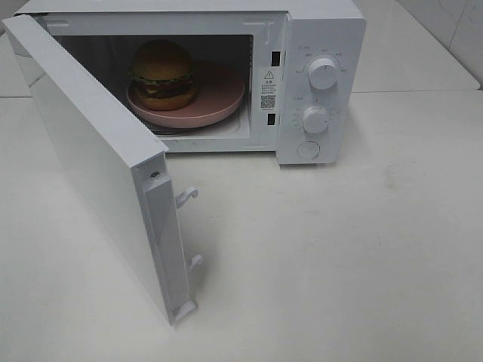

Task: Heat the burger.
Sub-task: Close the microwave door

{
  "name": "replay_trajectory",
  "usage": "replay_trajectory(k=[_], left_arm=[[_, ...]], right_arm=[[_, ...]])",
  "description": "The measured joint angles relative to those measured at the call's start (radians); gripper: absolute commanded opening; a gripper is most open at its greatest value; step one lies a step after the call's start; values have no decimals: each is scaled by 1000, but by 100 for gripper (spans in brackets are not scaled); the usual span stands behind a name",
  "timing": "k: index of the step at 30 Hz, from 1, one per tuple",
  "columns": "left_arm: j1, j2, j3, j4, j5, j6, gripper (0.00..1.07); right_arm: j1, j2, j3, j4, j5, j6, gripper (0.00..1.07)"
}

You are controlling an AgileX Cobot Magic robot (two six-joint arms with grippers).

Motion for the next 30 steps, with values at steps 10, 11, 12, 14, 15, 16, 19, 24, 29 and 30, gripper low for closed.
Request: replay_trajectory(k=[10, 11, 12, 14, 15, 16, 19, 24, 29, 30], left_arm=[[0, 0, 0, 0, 0, 0, 98], [0, 0, 0, 0, 0, 0, 98], [0, 0, 0, 0, 0, 0, 98], [0, 0, 0, 0, 0, 0, 98], [0, 0, 0, 0, 0, 0, 98], [0, 0, 0, 0, 0, 0, 98], [0, 0, 0, 0, 0, 0, 98], [0, 0, 0, 0, 0, 0, 98], [0, 0, 0, 0, 0, 0, 98], [0, 0, 0, 0, 0, 0, 98]], right_arm=[[0, 0, 0, 0, 0, 0, 76], [0, 0, 0, 0, 0, 0, 76], [0, 0, 0, 0, 0, 0, 76], [0, 0, 0, 0, 0, 0, 76], [0, 0, 0, 0, 0, 0, 76], [0, 0, 0, 0, 0, 0, 76], [0, 0, 0, 0, 0, 0, 76], [0, 0, 0, 0, 0, 0, 76], [0, 0, 0, 0, 0, 0, 76], [0, 0, 0, 0, 0, 0, 76]])
